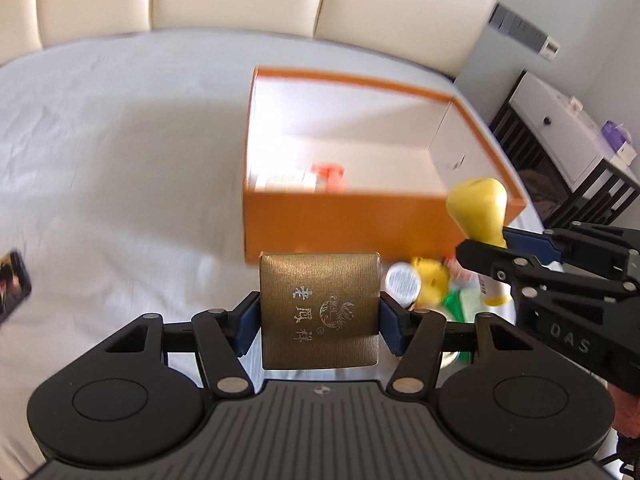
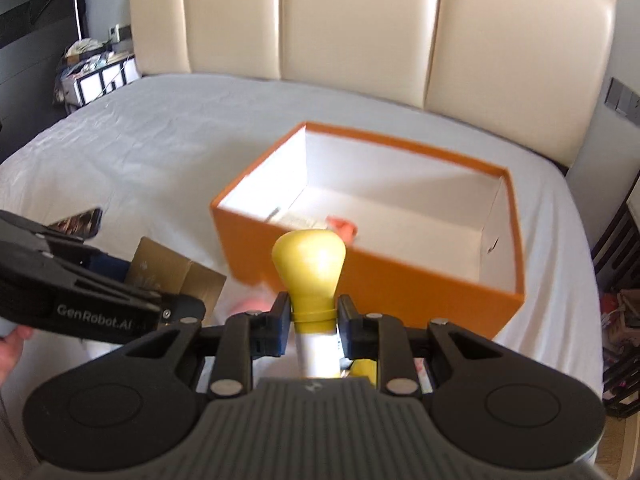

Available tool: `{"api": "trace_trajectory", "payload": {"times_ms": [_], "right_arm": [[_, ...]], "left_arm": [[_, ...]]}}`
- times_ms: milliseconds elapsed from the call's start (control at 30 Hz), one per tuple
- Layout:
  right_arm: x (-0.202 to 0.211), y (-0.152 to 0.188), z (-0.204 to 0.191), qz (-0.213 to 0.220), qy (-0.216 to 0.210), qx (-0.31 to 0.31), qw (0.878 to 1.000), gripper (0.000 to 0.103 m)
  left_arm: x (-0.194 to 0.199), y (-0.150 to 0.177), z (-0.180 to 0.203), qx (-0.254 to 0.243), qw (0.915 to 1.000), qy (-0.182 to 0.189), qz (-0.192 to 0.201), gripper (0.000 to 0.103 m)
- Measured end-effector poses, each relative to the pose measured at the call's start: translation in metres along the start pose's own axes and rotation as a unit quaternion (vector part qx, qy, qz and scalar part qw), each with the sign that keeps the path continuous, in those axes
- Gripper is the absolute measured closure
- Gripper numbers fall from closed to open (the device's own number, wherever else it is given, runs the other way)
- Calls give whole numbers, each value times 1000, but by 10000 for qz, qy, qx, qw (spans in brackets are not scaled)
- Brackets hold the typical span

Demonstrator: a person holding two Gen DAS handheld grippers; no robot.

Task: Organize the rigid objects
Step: 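Carry the gold box and yellow bottle with both grippers over the orange box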

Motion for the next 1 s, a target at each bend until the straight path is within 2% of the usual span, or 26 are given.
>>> {"api": "trace_trajectory", "payload": {"times_ms": [233,500,700,867,1000], "right_arm": [[-10,-36,24,277,196,-197,9992,80],[-50,-58,56,-62,206,-748,9970,80],[-88,-59,72,-469,319,-869,9946,80],[-120,-52,72,-924,376,-783,9919,80],[-139,-39,74,-1273,289,-842,9879,80]], "left_arm": [[-3,-40,10,-161,9988,267,383,34],[-40,-86,11,-150,9980,526,328,34],[-79,-103,7,-63,9979,641,-21,34],[-112,-99,5,-150,9972,572,-467,34],[-130,-94,-1,-100,9949,661,-757,34]]}}
Point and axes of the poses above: each gripper's, at about its wrist camera, not at the fingertips, and x roughly against the way its jaws point, z to its right, y to its underside, the point moved 3 cm from there along -x, roughly the way its jaws point, and after that the axes turned 7 degrees about y, right-handed, at the moved point
